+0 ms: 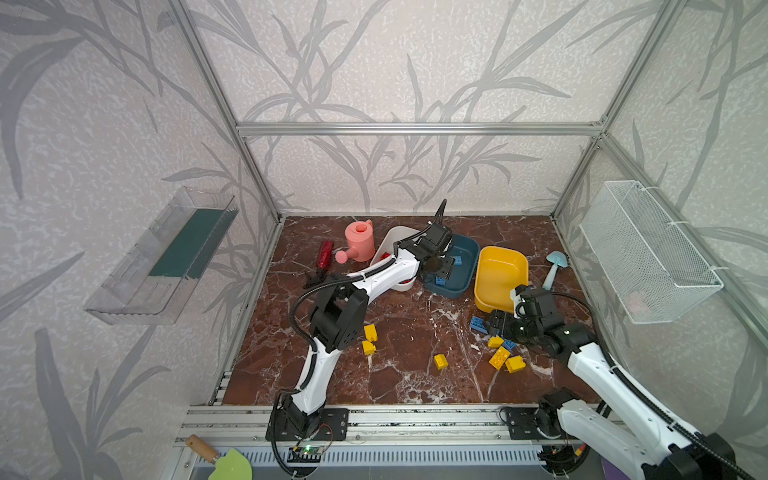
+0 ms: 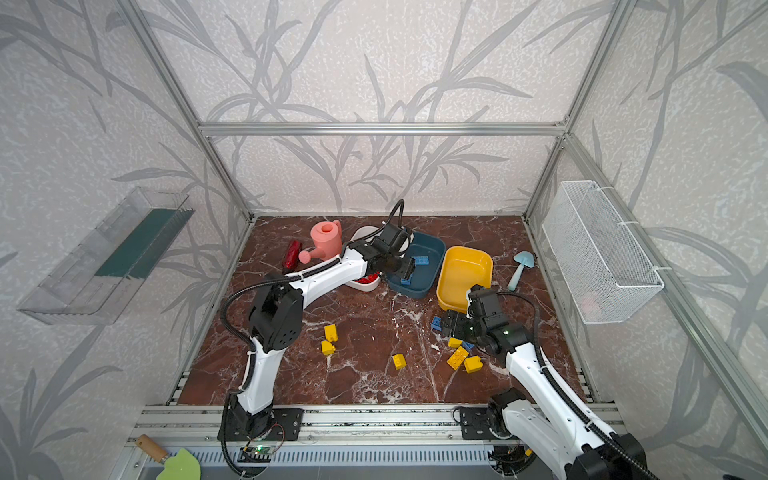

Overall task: Sort the legos into containers by color
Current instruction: 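Carry the blue brick into the teal tub with the left gripper while the right lowers, then grasp a blue brick by the yellow tub with the right gripper while left withdraws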

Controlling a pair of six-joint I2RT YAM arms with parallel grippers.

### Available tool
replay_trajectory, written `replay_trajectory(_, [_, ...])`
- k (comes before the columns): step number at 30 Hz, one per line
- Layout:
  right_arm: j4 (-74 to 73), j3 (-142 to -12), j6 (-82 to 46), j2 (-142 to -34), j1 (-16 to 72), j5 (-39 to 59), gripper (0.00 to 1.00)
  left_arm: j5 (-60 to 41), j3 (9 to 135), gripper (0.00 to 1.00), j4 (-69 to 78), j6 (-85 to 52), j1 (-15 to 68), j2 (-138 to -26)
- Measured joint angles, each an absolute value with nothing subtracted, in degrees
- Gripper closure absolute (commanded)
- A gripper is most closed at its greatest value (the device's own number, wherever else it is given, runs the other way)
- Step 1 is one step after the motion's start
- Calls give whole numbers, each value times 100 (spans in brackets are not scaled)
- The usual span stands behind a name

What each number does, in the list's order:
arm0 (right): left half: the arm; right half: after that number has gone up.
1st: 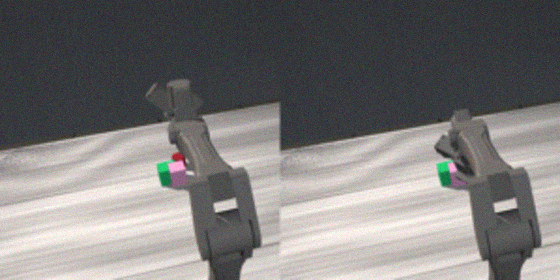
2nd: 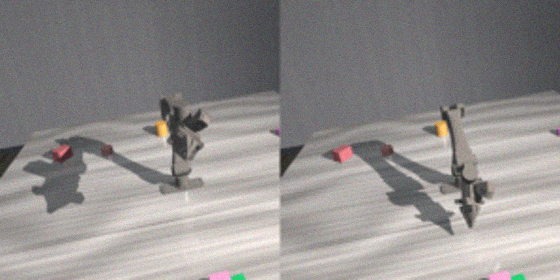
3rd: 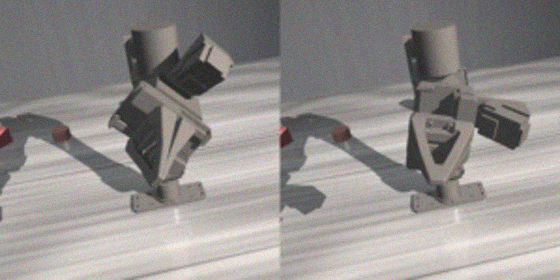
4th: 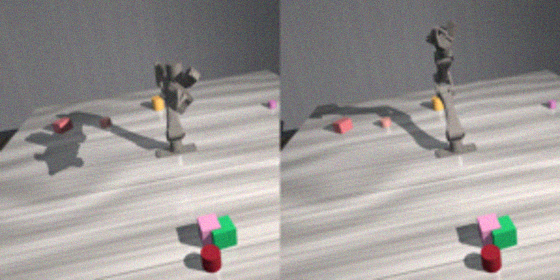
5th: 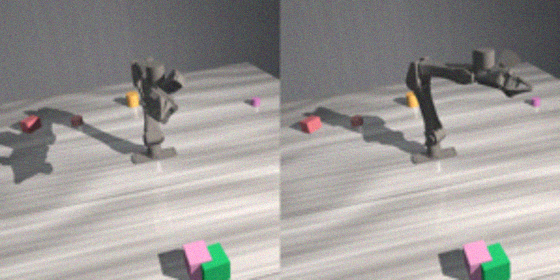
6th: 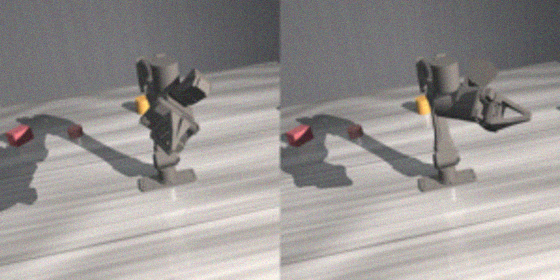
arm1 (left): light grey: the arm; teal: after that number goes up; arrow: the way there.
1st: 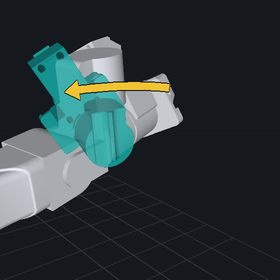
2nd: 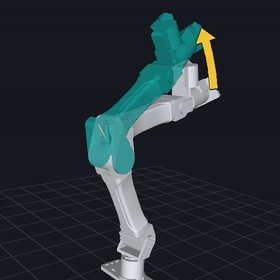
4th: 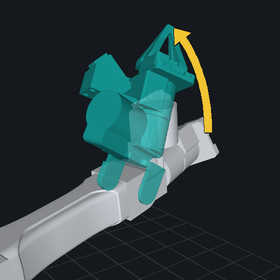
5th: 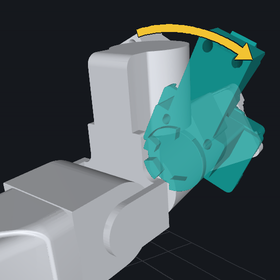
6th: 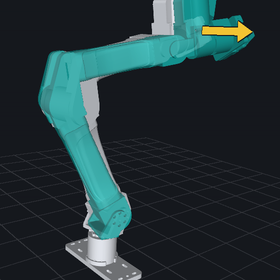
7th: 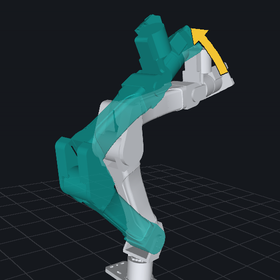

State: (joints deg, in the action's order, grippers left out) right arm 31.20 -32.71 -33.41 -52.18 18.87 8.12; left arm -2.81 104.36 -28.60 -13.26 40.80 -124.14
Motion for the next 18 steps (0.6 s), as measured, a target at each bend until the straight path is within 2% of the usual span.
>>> replay_trajectory(2, [3116, -3273, -3417, -5336, 1994, 661, 9, -333, 10556, 28, -2961, -1332, 4064, -12532])
replay_trajectory(5, [3159, -3293, -3566, -5566, 2110, 445, 9, -344, 10648, 20, -3024, -1374, 4064, -12567])
replay_trajectory(7, [3170, -3317, -3682, -5675, 2193, 290, 8, -322, 10650, 3, -3026, -1413, 4064, -12534])
replay_trajectory(8, [3175, -3341, -3752, -5721, 2248, 211, 8, -303, 10645, 1, -3024, -1435, 4064, -12510])
replay_trajectory(13, [3155, -3577, -3986, -6031, 2550, -137, 8, -257, 10239, 1, -2952, -1514, 4064, -12084])
replay_trajectory(18, [3085, -3745, -4154, -6414, 2724, -351, 8, -154, 9052, 1, -2606, -1820, 4080, -10927])
